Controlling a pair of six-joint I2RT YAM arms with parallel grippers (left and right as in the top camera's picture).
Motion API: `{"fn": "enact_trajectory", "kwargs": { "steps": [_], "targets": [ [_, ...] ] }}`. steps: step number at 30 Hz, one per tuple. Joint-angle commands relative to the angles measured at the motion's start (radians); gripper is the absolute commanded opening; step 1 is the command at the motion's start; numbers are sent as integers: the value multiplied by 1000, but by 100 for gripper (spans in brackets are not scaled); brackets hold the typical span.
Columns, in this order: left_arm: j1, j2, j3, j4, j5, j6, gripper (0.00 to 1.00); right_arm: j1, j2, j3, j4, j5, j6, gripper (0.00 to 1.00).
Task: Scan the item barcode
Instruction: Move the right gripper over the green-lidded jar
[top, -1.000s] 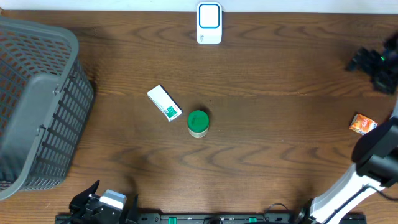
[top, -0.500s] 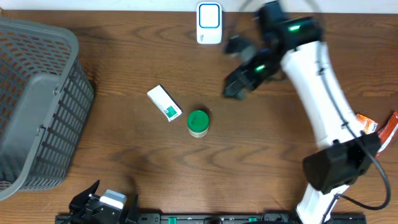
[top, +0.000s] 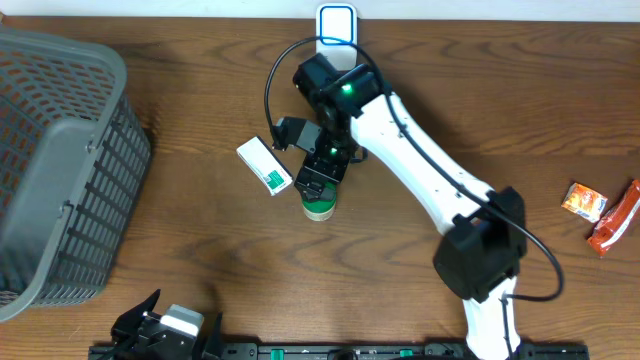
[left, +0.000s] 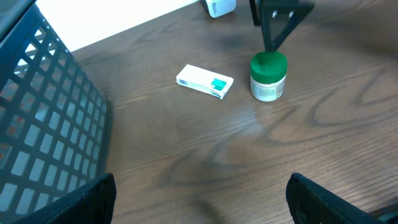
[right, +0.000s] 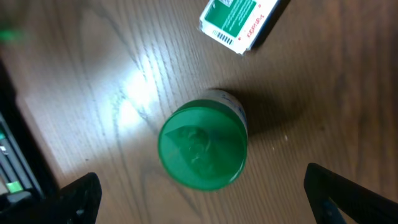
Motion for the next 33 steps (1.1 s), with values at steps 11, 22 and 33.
{"fn": "enact_trajectory", "kwargs": {
  "steps": [11,22,33],
  "targets": [
    [4,-6,5,3,15,6,86,69,106,-4,3,30,5,99],
    [4,-6,5,3,15,6,86,94,109,-16,-9,187,28,99],
    [4,-6,5,3,15,6,86,97,109,-224,145,232,69,99]
  ]
}}
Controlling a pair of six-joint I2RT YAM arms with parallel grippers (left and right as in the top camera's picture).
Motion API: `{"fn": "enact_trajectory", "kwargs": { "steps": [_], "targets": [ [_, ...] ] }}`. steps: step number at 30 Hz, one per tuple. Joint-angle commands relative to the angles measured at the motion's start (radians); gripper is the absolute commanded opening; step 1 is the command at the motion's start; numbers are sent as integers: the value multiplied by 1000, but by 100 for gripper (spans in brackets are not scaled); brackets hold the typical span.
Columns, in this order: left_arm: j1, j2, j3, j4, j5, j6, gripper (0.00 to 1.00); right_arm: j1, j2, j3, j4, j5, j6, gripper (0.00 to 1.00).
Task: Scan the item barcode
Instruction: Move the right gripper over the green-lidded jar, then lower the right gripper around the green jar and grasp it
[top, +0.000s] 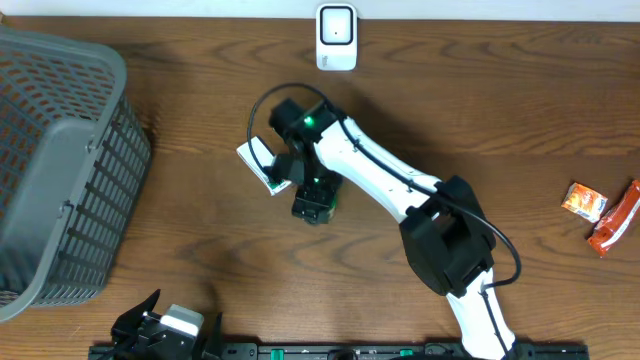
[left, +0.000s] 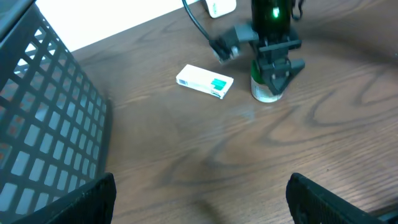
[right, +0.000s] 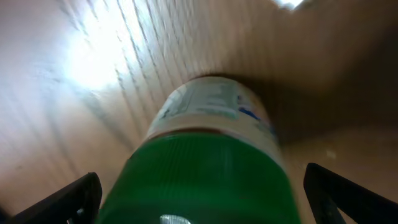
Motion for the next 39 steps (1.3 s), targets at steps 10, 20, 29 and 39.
{"fn": "enact_trajectory", "kwargs": {
  "steps": [10,20,29,39],
  "targets": [
    [4,-6,5,3,15,6,86,4,8,-113,146,135,173,98],
    [4,-6,5,3,15,6,87,20,8,-113,195,124,274,85],
    [4,-6,5,3,15,6,86,29,8,-113,199,125,469,67],
    [4,-6,5,3,15,6,86,22,8,-113,198,421,1118,67]
  ]
}}
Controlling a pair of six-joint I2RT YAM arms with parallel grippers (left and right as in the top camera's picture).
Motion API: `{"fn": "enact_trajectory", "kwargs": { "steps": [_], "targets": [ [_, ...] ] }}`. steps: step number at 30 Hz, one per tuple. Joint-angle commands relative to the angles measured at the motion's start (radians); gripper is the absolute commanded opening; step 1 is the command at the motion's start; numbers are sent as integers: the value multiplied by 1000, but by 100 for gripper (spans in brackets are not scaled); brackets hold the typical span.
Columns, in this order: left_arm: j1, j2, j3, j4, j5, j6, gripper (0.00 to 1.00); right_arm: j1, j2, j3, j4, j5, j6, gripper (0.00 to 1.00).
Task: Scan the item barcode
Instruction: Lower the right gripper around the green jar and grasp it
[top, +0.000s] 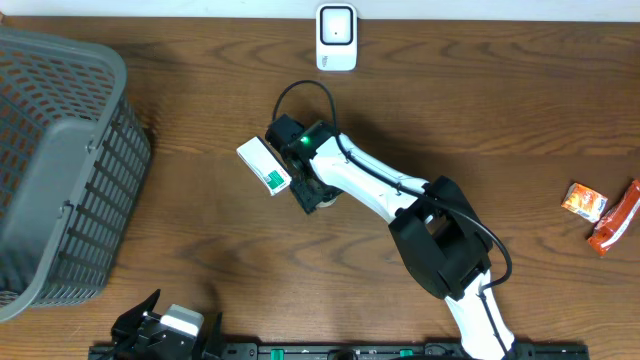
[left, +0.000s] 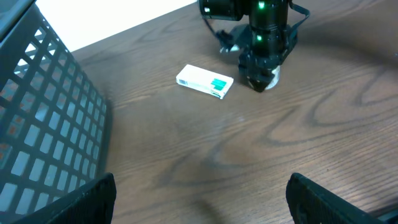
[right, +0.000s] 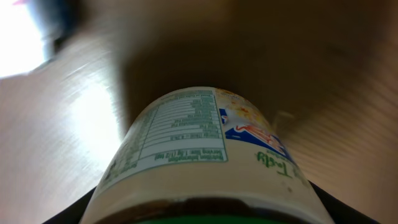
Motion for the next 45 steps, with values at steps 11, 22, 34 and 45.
{"fn": "enact_trajectory", "kwargs": {
  "steps": [11,22,34,45],
  "targets": [
    [4,-6,5,3,15,6,87,-9,6,-9,3,145,692,75],
    [4,-6,5,3,15,6,86,-37,-3,-12,0,38,691,99],
    [4,-6,5,3,15,6,86,-90,-137,48,-67,-89,650,99],
    [4,-6,5,3,15,6,86,-145,-105,42,-36,-239,528,99]
  ]
}}
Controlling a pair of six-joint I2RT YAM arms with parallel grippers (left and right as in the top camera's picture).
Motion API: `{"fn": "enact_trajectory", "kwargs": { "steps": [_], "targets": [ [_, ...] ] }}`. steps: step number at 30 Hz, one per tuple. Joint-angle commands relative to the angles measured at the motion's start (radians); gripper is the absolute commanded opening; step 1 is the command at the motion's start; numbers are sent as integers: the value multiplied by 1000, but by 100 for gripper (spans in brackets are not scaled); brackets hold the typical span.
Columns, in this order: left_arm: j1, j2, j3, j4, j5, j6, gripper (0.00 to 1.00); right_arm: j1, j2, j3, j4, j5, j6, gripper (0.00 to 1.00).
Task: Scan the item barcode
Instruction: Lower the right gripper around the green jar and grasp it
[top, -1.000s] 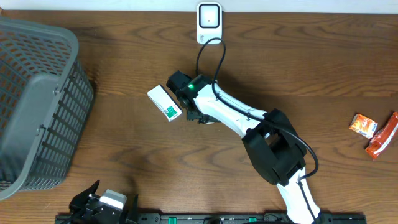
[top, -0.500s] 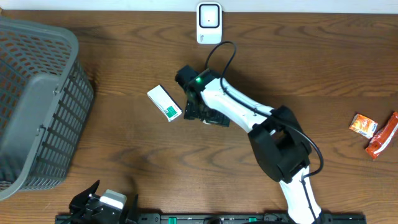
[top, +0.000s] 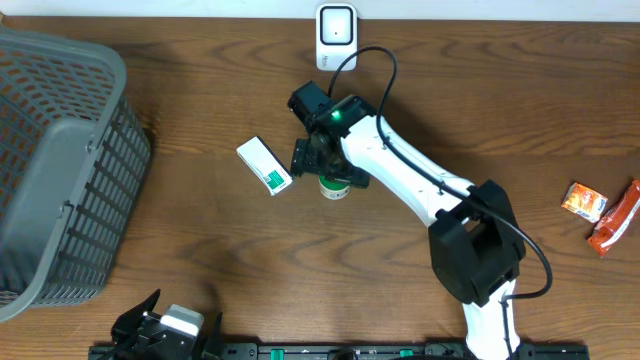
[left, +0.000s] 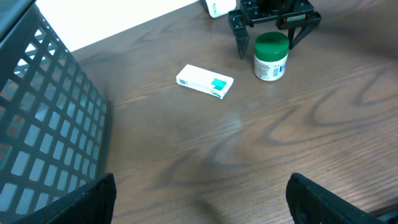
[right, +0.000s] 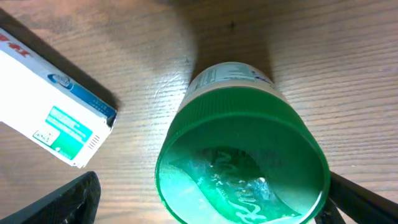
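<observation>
A white jar with a green lid (top: 335, 187) stands upright on the table, also seen in the left wrist view (left: 271, 56). My right gripper (top: 328, 168) hangs open just over it, one finger on each side. From that wrist the lid (right: 242, 155) fills the space between the two spread fingers (right: 62, 199). The white barcode scanner (top: 336, 37) stands at the far edge, behind the jar. My left gripper (left: 199, 205) is open near the front edge with nothing in it.
A white box with a green label (top: 265, 165) lies just left of the jar. A grey mesh basket (top: 60, 160) fills the left side. Two orange snack packets (top: 600, 212) lie at the far right. The table (top: 200, 260) is dark wood.
My right gripper was pressed low over the jar, hiding it from above. Now it is open and higher, and the jar stands slightly right of and farther back than before.
My right gripper first hovered open above the upright jar beside the white box. Then it was down around the jar, then lower still with the label close to the camera. Now it is open over the jar, which stands a little nearer the scanner. The left arm stayed put.
</observation>
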Motion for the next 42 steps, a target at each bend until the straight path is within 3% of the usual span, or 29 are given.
{"fn": "enact_trajectory", "kwargs": {
  "steps": [1,25,42],
  "targets": [
    [4,-6,5,3,15,6,86,-45,17,8,-11,-33,-33,99],
    [4,-6,5,3,15,6,86,-47,46,8,-60,27,-74,97],
    [4,-6,5,3,15,6,86,-27,93,8,8,77,-67,97]
  ]
}}
